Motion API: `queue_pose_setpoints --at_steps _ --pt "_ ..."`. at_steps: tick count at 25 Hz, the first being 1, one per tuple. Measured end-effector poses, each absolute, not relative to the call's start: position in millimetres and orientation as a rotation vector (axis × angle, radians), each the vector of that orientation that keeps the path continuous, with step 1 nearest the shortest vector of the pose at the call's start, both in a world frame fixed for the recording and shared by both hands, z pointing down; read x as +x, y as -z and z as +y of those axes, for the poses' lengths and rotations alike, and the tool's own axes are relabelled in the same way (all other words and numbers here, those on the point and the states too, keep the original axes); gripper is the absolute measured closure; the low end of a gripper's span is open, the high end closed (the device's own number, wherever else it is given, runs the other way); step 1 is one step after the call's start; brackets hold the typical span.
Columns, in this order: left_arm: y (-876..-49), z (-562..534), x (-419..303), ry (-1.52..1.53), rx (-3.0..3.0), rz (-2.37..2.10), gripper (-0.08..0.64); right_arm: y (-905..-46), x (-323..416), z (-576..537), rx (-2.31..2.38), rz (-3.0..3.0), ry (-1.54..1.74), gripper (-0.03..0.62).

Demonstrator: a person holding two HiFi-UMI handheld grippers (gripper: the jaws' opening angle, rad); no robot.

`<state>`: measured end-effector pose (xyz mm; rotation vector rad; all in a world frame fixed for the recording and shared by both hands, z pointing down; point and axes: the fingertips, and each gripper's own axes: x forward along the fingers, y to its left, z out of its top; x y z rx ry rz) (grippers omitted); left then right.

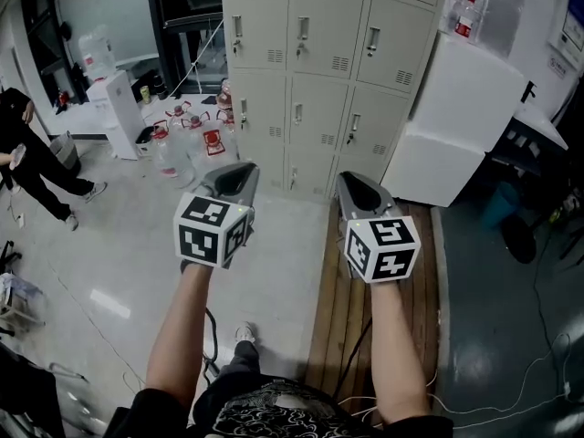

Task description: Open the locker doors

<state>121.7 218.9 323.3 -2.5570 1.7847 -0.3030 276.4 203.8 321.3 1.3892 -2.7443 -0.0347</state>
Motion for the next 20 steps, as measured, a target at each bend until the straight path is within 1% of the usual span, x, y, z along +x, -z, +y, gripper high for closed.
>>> queue_pose_setpoints --at_steps 9,11,15,20 --pt "-321 156 72 0.248 -2.62 1.742 0.56 -315 226 152 1.422 -2.708 0.057 0.529" --pt "-318 140 60 0.243 -2.638 1.725 0.56 -311 214 137 1.437 -2.695 0.056 0.504" --pt "-316 107 34 0.25 -2.678 1.695 0.56 -309 186 110 1.429 -2.66 0.064 0.487" --pt "-317 70 3 0.247 -2.712 1.659 0.56 -308 157 75 1.468 -2.64 0.035 0.443"
